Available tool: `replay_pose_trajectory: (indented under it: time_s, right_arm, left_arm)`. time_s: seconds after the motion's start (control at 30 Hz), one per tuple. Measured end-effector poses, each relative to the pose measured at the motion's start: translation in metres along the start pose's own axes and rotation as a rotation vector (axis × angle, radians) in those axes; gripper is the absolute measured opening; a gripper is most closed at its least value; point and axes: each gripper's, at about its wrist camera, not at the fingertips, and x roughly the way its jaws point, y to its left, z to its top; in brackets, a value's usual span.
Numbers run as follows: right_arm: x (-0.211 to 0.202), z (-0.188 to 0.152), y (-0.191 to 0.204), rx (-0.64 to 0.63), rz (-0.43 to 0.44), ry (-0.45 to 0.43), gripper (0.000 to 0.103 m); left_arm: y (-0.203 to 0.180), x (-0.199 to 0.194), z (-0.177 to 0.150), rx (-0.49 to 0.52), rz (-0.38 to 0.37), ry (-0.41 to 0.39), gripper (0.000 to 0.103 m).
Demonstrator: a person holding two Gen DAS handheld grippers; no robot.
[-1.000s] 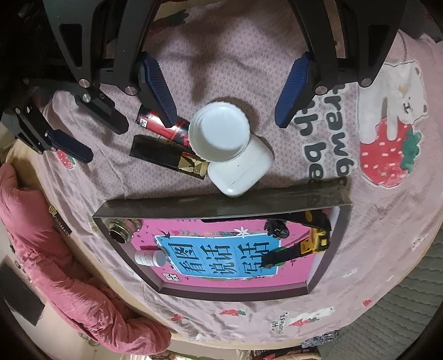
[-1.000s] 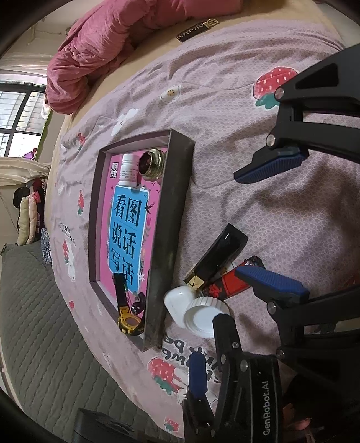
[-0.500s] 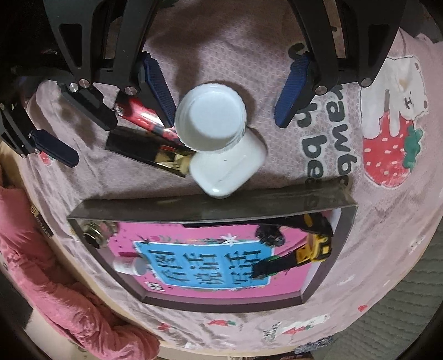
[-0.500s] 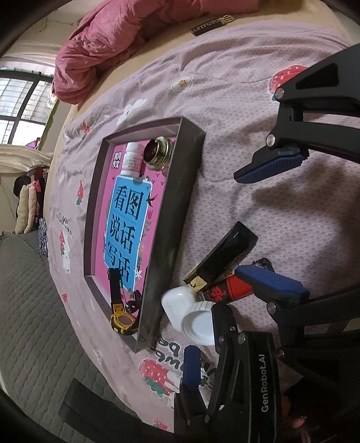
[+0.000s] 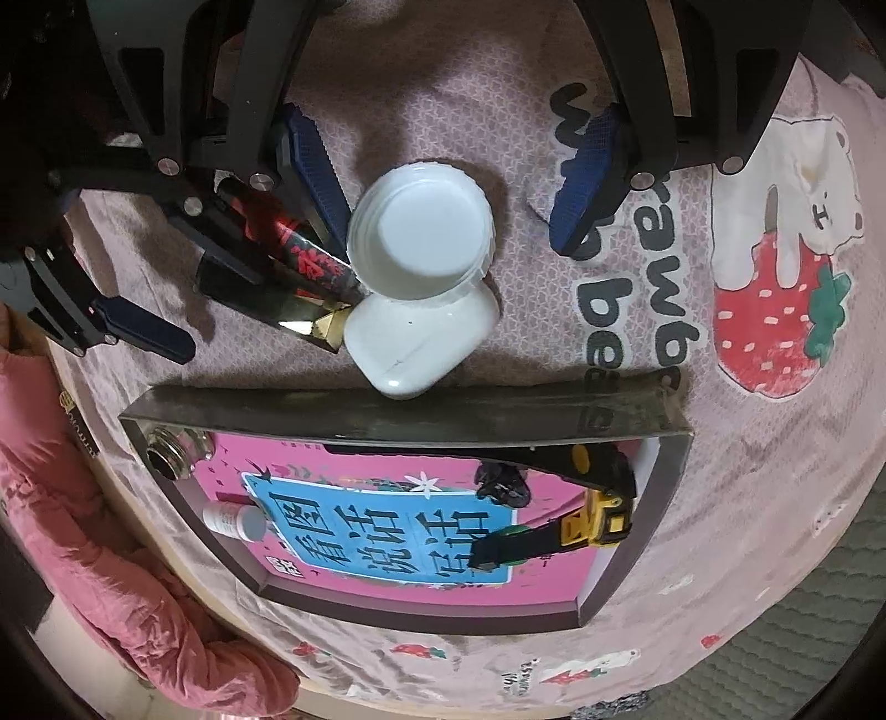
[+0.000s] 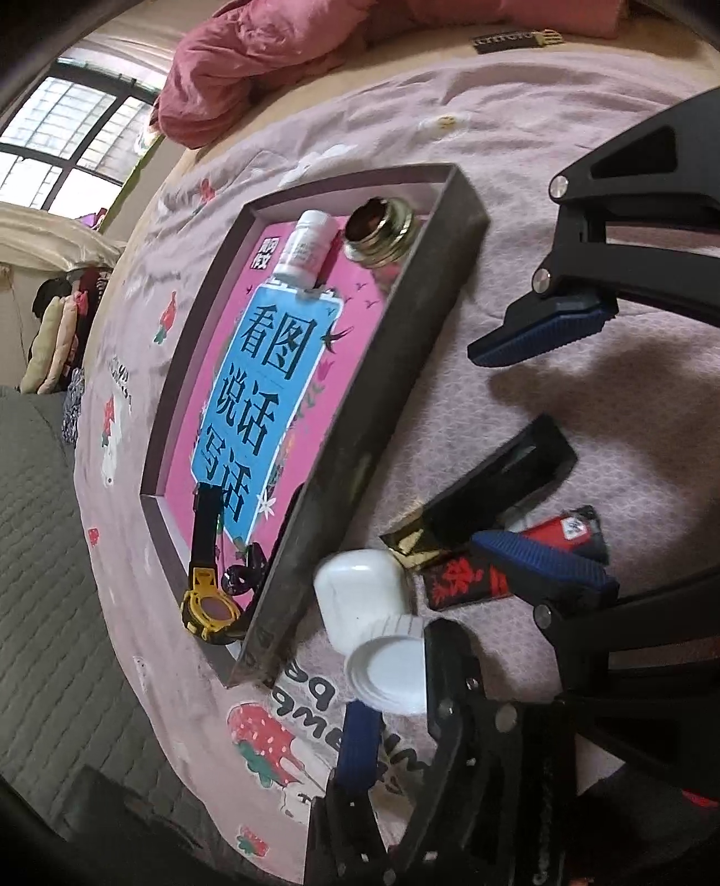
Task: Organize rigid objects
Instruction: 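Move the left gripper to the white cap while the right grasps the black tube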
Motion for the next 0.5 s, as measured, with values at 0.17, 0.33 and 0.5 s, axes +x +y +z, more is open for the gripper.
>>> replay_pose_trajectory:
  time_s: [0.17, 0.33, 0.5]
  right_arm:
    - [0.010, 0.003, 0.000, -0.016, 0.012, 0.017, 0.061]
    - [0.016, 0.006, 0.005, -0.035, 0.003, 0.025, 0.062]
    - [0.020, 0.008, 0.004, -0.028, 0.012, 0.029, 0.062]
  left_arm:
    - [0.005, 0.001, 0.001, -0.021, -0.009, 0.001, 0.075]
    - [0.007, 0.002, -0.001, -0.025, 0.000, 0.004, 0.075]
    - [0.008, 0.002, -0.001, -0.031, -0.003, 0.002, 0.075]
